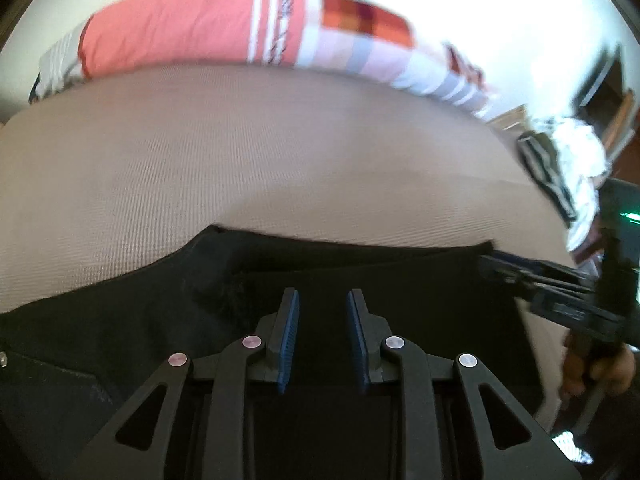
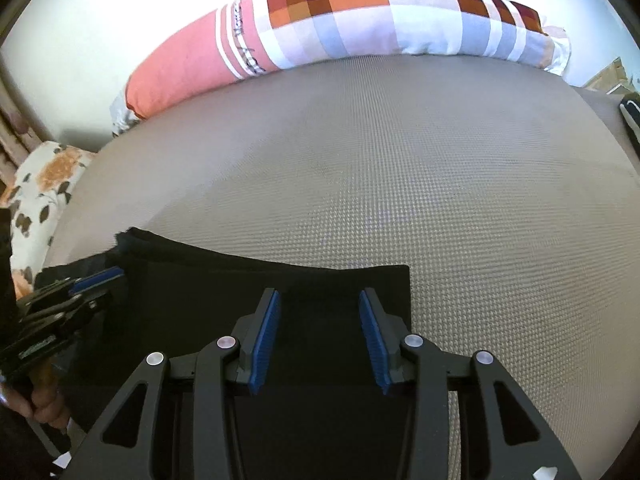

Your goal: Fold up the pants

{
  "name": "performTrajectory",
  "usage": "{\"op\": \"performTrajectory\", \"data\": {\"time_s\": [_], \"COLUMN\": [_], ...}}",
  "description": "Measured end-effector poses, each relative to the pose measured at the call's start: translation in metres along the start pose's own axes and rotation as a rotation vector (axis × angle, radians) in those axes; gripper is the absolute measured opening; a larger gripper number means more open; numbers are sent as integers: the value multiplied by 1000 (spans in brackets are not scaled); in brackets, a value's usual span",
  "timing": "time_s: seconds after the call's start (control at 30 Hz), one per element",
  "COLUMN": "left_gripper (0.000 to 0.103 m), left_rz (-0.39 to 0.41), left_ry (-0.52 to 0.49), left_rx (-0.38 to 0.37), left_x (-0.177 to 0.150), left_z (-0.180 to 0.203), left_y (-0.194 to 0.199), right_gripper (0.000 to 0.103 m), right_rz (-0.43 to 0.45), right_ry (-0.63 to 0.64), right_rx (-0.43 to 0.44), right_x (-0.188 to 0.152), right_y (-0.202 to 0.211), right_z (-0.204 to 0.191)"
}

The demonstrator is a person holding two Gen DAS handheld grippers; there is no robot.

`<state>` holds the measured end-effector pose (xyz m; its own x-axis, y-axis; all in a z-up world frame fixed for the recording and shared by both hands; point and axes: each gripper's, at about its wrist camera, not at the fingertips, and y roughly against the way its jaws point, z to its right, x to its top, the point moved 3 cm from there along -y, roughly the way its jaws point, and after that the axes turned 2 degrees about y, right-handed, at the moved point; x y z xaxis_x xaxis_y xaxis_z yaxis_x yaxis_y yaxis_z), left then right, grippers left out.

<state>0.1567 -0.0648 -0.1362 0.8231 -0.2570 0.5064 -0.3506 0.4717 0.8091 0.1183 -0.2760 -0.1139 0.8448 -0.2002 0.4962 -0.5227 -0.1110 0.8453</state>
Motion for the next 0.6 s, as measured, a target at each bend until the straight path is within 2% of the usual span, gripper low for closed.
{"op": "performTrajectory", "data": {"time_s": [0.1,0.33,0.5,0.6], "left_gripper": [26,27,39,41], "left_rz": [10,6,20,21], "left_ry": [18,-30,-30,-41], "left_rx": [-28,8,45,90], "left_x": [1,-5,-22,-43], "left_z": [-5,3,7,7], "left_y": [-3,4,18,28], "right_gripper": [38,38,39,40], "right_rz": [1,1,21,26], "right_ry": [11,18,19,22], "right_rx": [-8,-13,-10,1], "right_x": [0,0,-3,-8], "right_y": [-2,-1,8,16], "right_z": [-2,-3,-6,-11]}}
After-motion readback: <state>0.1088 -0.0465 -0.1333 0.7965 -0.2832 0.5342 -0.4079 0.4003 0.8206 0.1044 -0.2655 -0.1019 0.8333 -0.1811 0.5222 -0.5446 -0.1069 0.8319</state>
